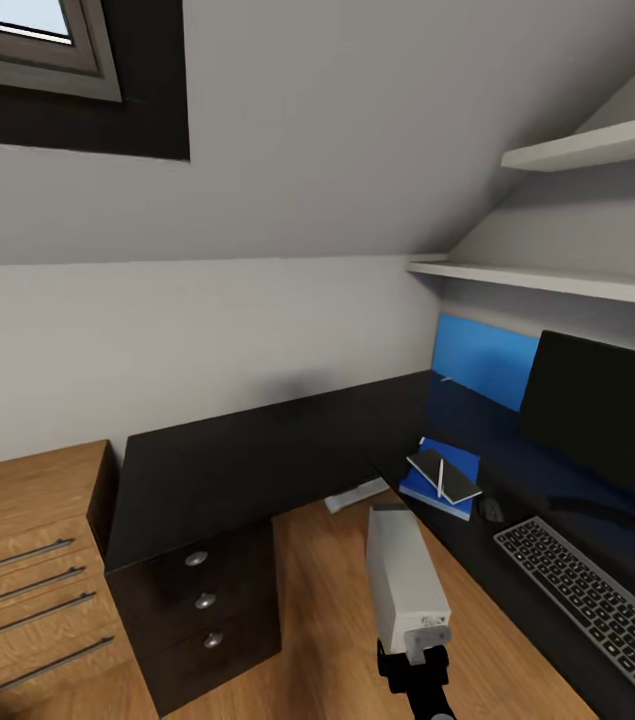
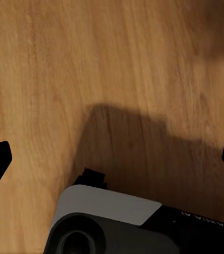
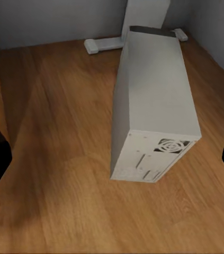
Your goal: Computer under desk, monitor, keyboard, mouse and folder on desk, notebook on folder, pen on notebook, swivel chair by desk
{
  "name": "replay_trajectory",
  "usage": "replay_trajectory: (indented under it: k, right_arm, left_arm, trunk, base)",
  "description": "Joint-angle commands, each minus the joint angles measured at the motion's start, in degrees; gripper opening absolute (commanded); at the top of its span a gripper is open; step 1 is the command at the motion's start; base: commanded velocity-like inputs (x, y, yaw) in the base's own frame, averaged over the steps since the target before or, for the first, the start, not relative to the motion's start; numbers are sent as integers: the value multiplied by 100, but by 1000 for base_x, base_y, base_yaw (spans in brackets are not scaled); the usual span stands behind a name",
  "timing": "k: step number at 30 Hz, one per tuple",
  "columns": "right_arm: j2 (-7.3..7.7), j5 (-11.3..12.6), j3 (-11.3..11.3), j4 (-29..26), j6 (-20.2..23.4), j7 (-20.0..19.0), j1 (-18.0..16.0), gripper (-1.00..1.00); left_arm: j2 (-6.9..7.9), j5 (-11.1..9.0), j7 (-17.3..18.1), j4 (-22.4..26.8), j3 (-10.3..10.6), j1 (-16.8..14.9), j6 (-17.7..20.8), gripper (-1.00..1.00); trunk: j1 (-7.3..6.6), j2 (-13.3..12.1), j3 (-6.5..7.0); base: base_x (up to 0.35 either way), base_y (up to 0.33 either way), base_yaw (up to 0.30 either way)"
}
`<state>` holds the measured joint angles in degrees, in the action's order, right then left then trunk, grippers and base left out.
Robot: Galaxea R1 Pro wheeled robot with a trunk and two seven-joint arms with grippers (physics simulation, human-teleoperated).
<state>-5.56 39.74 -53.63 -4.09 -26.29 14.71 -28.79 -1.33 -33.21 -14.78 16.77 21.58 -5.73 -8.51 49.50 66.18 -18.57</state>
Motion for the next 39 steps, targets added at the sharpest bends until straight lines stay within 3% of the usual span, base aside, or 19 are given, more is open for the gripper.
replay_trajectory:
  k: [1,13,17,18,21,31,35,39]
  right_arm:
    - [-3,22,-59,16,-28,21,-4,100]
    - [5,35,-66,175,-397,4,5,100]
    - [10,385,-50,211,-405,4,5,100]
    - [21,636,-41,218,-413,5,5,100]
    - [56,685,-42,217,-417,4,5,100]
    - [137,734,-50,217,-420,6,5,100]
    - [139,735,-51,217,-421,6,5,100]
    - [141,736,-51,217,-421,6,5,100]
  left_arm:
    - [2,-46,-34,0,49,-5,-24,100]
    - [-49,-15,-34,-10,57,-8,-62,100]
    - [-52,-11,-34,-15,57,-8,-63,100]
    - [-54,-10,-34,-16,60,-10,-63,100]
    - [-53,-10,-34,-13,58,-8,-66,100]
    - [-90,-7,3,34,134,-7,-786,100]
    - [-184,36,34,339,286,-8,-874,100]
    - [-218,110,31,1071,454,-8,-865,100]
  trunk:
    - [23,46,-25]
    - [286,527,-241]
    - [374,688,-313]
    - [396,728,-331]
    - [462,848,-384]
    - [682,1249,-564]
    - [769,1410,-636]
    - [857,1570,-708]
  base:
    - [0,0,0]
    - [0,0,0]
    - [0,0,0]
    - [0,0,0]
    - [0,0,0]
    - [0,0,0]
    - [0,0,0]
    - [0,0,0]
